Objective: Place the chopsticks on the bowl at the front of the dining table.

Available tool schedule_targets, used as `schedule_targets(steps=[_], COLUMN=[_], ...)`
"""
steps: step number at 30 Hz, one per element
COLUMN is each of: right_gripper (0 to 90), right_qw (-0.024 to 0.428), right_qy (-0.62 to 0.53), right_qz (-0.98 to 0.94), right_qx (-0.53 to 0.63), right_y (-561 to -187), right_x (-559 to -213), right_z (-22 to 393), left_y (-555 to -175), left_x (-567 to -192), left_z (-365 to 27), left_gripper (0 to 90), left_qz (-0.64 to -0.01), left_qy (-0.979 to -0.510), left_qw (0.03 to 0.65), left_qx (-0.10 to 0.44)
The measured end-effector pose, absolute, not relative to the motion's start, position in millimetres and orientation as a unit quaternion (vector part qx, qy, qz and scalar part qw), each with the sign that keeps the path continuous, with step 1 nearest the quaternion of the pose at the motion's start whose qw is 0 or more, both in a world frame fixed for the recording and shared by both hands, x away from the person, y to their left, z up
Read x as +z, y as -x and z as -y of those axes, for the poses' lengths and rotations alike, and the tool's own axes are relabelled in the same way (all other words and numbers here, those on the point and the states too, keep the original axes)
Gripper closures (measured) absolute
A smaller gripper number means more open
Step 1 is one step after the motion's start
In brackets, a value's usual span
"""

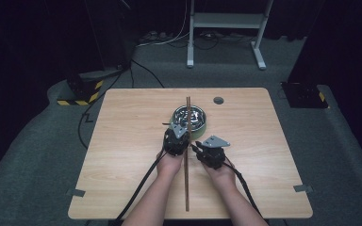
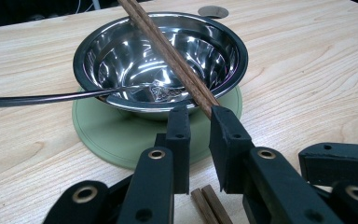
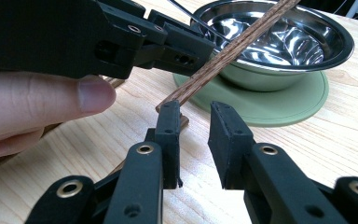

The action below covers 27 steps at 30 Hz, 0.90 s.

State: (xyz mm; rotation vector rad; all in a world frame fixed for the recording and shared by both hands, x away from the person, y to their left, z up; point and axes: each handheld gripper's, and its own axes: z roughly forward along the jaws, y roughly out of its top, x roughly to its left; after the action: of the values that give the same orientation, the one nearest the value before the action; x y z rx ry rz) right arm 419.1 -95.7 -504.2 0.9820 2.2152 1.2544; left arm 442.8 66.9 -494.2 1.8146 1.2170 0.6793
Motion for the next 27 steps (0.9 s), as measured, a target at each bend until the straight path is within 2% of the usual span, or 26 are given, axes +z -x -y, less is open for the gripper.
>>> schedule_targets(steps=[12, 27], right_gripper=[74.1, 75.0], right_qw=[0.204, 0.208], right_qy=[-0.359, -0.370], right_qz=[-0.790, -0.781], right_qx=[0.453, 0.458], right_y=[-419, -420], right_x=[-503, -503], right_z=[98, 102], left_y=[-436, -389], left_x=[-489, -498], left_z=[-70, -67], left_gripper=[76.2, 74.0], left_qz=[-0.479, -0.445], left_qy=[-0.722, -0.755], left_qw=[0.417, 0.391], left_qx=[0.276, 0.281])
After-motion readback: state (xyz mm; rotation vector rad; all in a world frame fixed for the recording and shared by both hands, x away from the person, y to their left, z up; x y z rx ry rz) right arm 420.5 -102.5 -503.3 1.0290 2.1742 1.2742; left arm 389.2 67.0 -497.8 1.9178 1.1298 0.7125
